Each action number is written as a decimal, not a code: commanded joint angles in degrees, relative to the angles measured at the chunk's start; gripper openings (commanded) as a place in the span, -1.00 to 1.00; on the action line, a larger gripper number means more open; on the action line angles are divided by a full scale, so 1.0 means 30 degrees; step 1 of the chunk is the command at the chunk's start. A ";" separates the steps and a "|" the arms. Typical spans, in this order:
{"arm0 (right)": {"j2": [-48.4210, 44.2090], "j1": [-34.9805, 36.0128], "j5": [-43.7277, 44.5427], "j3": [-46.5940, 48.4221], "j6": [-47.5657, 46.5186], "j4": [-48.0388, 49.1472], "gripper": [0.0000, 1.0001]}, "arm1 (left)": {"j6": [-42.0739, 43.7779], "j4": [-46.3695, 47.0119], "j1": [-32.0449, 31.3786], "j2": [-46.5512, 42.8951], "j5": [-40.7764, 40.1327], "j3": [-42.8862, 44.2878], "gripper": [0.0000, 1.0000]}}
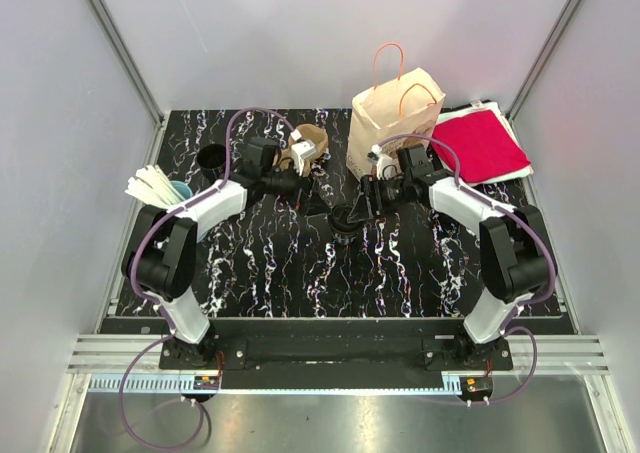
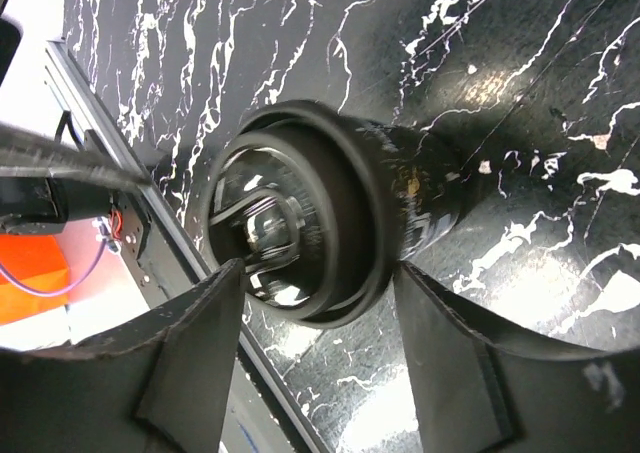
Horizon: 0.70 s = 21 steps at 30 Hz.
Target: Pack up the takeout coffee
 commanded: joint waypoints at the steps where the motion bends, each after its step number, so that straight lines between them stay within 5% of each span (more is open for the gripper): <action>1: 0.0848 -0.0012 -0.0856 0.1186 0.0552 0.0232 0.29 | 0.0339 0.0985 -0.0181 -0.0247 0.0662 -0.0196 0.98; 15: 0.1551 -0.0012 0.0022 0.1802 0.0875 0.0233 -0.02 | 0.0485 0.1014 -0.0562 0.0134 0.0662 -0.0489 0.98; 21: 0.2108 -0.0012 0.0316 0.2328 0.0728 -0.0088 0.00 | 0.0339 0.1014 -0.0651 0.0543 0.0603 -0.0343 0.98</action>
